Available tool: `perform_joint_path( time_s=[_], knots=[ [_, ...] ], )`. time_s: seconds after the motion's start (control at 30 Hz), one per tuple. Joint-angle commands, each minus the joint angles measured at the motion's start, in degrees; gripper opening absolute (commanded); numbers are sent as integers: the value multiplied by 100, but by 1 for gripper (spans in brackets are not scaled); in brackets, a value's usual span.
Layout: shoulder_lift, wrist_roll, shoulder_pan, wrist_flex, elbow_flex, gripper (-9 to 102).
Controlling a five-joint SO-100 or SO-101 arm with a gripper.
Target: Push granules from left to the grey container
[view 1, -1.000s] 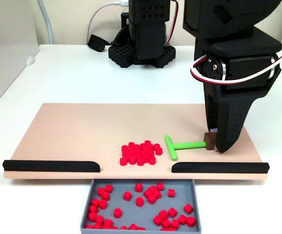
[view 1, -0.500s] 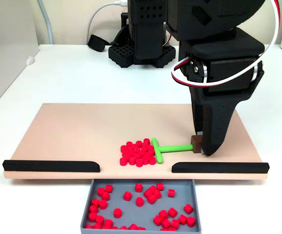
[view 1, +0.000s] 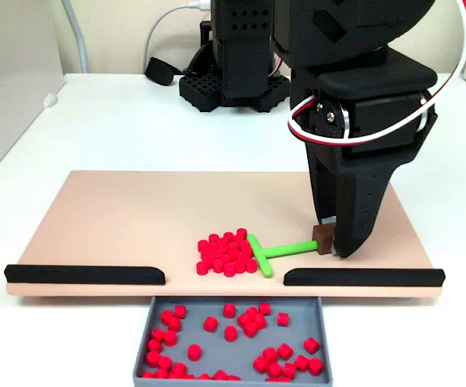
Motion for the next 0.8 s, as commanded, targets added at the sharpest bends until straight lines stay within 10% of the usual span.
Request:
perform_joint_path(
  time_s=[0.0,0.77],
  knots=[
    [-44,-158,97,-18,35,0],
    [-62,-1204,220,-18,35,0]
  ],
)
